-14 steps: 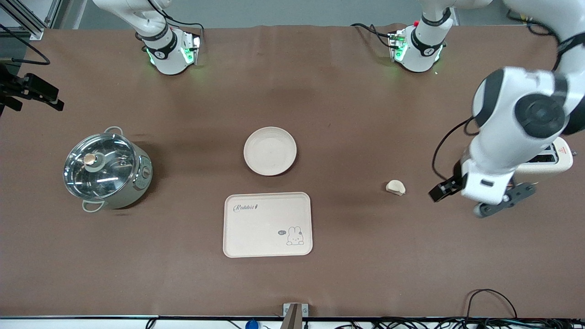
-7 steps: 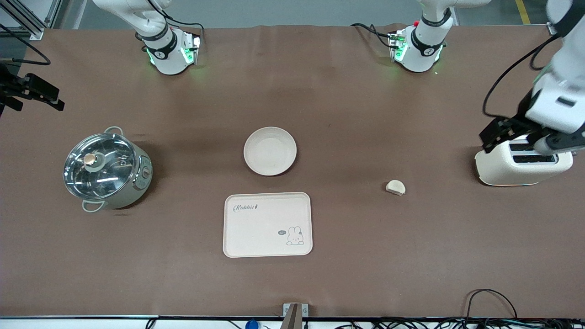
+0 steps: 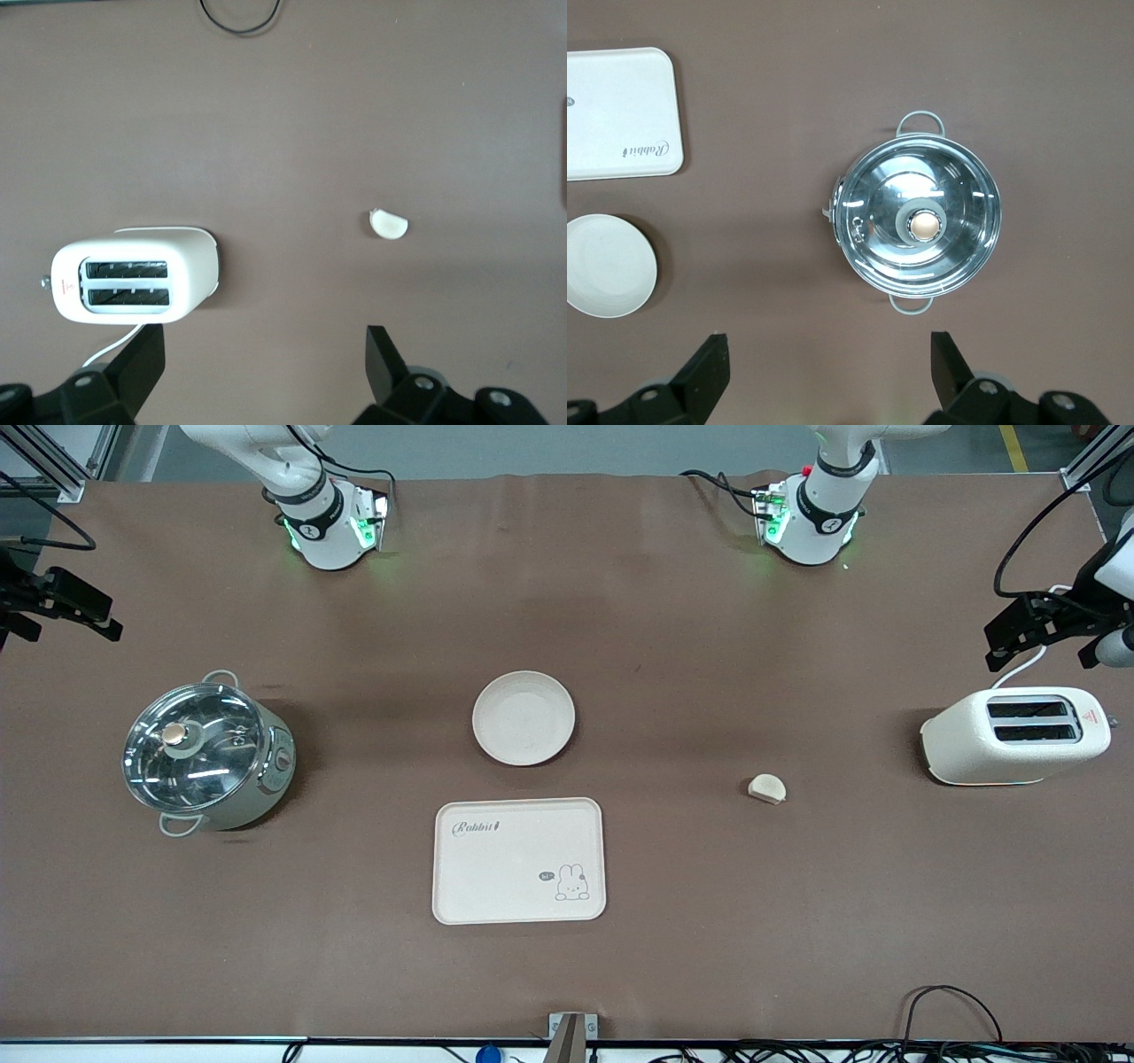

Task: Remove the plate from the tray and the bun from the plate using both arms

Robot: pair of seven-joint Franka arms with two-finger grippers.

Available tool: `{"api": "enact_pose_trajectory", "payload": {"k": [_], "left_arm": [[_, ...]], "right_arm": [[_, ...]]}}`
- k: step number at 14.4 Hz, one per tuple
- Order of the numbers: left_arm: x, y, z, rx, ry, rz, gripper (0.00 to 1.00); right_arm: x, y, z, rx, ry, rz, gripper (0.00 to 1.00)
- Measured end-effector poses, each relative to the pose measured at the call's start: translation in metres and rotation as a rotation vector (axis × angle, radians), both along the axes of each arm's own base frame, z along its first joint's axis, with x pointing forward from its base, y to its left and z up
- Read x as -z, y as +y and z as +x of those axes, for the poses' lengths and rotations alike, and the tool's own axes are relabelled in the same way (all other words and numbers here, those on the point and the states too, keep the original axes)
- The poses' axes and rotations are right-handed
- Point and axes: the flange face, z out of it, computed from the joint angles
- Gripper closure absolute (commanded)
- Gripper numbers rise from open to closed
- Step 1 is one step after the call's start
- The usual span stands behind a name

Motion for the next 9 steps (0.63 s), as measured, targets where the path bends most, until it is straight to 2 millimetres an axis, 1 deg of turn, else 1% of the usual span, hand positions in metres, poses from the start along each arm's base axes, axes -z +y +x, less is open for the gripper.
{"api": "enact_pose_trajectory", "payload": {"k": [5, 7, 9], "left_arm": [[-0.002, 0.000, -0.005, 0.045, 0.017, -0.002, 0.00], [-0.001, -0.001, -0.006, 0.070, 0.027, -0.002, 0.00], [0.001, -0.007, -0.009, 0.082, 0.052, -0.003, 0.00]], "right_arm": [[-0.025, -0.002, -0.002, 0.004, -0.053, -0.002, 0.00], [-0.026, -0.002, -0.002, -0.003, -0.054, -0.002, 0.00], [-0.022, -0.003, -0.002, -0.013, -0.043, -0.002, 0.00]]}}
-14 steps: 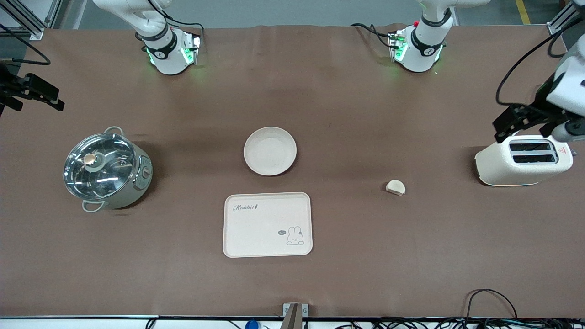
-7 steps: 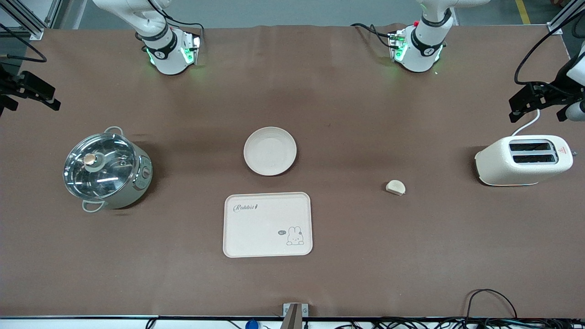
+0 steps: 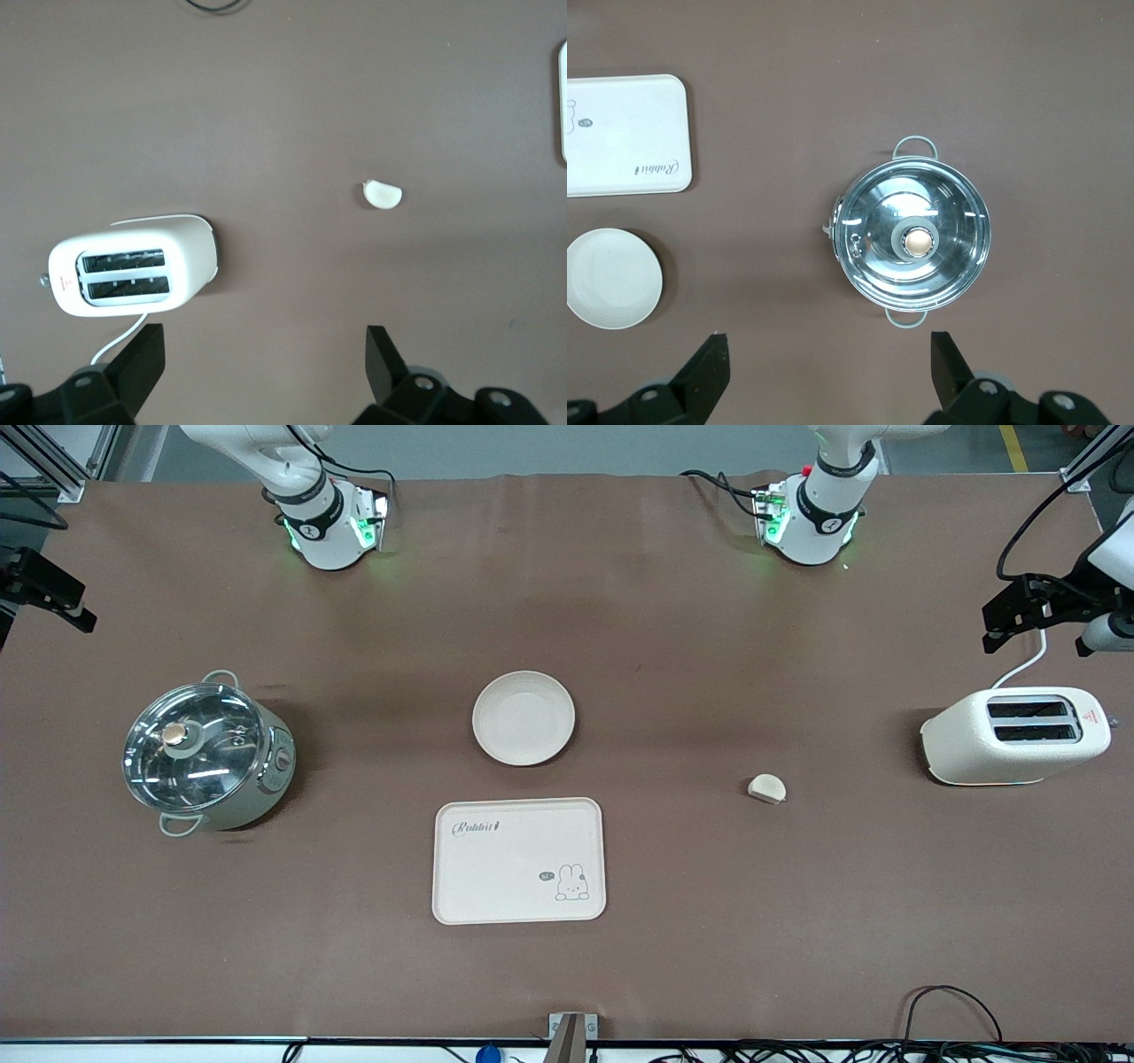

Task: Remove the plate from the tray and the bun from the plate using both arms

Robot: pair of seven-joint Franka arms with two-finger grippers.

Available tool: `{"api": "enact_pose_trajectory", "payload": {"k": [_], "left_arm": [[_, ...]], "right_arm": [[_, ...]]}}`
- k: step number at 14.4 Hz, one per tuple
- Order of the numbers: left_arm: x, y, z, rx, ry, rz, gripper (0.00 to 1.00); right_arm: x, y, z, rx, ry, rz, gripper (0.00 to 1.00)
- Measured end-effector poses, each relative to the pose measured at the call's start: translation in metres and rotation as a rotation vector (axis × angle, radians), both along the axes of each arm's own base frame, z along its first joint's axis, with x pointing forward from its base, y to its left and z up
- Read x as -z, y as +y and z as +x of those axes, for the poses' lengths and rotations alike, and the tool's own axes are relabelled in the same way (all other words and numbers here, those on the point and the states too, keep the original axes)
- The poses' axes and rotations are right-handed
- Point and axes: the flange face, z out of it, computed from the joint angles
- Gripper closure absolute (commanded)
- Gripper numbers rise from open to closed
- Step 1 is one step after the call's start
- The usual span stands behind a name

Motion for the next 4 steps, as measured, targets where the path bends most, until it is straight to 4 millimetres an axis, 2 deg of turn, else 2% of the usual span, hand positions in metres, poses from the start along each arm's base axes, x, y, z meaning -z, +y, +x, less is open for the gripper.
{"api": "enact_pose_trajectory", "payload": {"k": [4], "left_arm": [[0.004, -0.014, -0.007, 0.019, 0.054, -0.038, 0.00]], "right_arm": [[0.027, -0.003, 0.002, 0.001, 0.053, 0.003, 0.00]]}}
